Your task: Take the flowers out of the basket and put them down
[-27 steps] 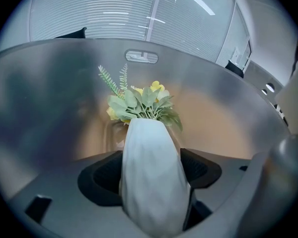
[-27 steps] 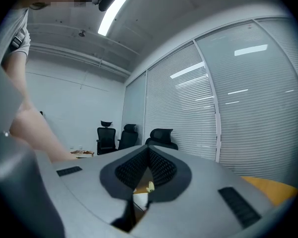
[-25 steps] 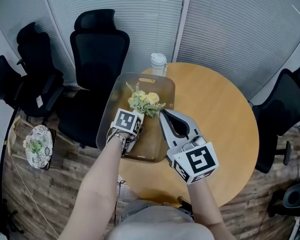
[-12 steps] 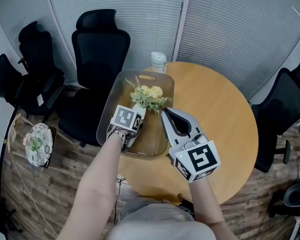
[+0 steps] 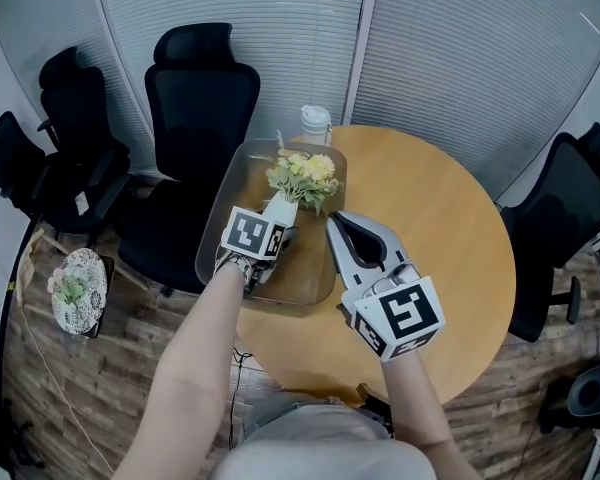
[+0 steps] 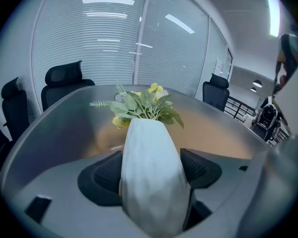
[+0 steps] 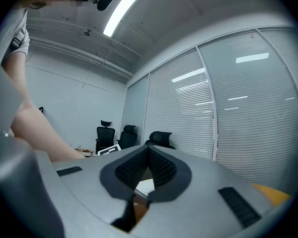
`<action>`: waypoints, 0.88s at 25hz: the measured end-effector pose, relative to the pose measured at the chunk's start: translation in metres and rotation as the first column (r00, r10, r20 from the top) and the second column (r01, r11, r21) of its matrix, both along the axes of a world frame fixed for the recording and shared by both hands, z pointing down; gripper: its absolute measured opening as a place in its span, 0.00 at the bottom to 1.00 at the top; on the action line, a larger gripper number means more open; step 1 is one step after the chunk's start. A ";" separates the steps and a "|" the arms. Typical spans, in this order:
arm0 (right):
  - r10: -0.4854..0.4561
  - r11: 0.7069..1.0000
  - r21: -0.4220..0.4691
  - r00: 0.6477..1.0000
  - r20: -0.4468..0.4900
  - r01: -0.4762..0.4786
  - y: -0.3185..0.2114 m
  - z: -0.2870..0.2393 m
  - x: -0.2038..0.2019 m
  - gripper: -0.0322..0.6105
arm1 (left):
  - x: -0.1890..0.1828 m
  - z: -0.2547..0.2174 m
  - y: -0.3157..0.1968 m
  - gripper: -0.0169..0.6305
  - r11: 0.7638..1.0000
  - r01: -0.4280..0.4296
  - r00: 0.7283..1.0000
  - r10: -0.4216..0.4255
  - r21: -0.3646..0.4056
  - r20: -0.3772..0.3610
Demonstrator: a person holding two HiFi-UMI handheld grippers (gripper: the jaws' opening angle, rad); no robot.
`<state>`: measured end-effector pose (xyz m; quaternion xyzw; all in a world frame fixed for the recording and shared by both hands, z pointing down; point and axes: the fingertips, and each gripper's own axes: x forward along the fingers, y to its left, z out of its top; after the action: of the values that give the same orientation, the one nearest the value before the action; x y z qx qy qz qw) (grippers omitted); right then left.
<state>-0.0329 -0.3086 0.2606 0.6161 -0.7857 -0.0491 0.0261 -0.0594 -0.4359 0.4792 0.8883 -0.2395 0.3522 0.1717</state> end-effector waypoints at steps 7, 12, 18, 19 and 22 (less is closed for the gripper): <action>0.006 1.000 0.017 1.000 -0.015 -0.005 0.012 -0.007 -0.003 0.09 | 0.004 -0.030 -0.001 0.59 0.999 -0.008 0.996 0.013 0.052 -0.088; 0.020 0.999 0.027 1.000 -0.016 -0.020 0.020 -0.011 -0.001 0.09 | 0.005 -0.048 0.000 0.59 0.995 -0.016 0.993 0.027 0.095 -0.113; 0.021 0.999 0.038 1.000 -0.017 -0.020 0.026 -0.015 -0.005 0.09 | 0.008 -0.073 0.002 0.59 0.989 -0.020 0.986 0.043 0.146 -0.160; 0.022 0.999 0.040 1.000 -0.017 -0.021 0.026 -0.016 -0.005 0.09 | 0.009 -0.078 0.003 0.59 0.987 -0.022 0.984 0.049 0.158 -0.170; 0.026 0.999 0.044 1.000 -0.016 -0.025 0.027 -0.017 -0.007 0.09 | 0.011 -0.091 0.004 0.59 0.981 -0.033 0.977 0.072 0.192 -0.200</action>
<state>-0.0395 -0.2817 0.2438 0.6260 -0.7763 -0.0711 0.0199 -0.0481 -0.4319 0.3881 0.9383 -0.2287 0.2385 0.1016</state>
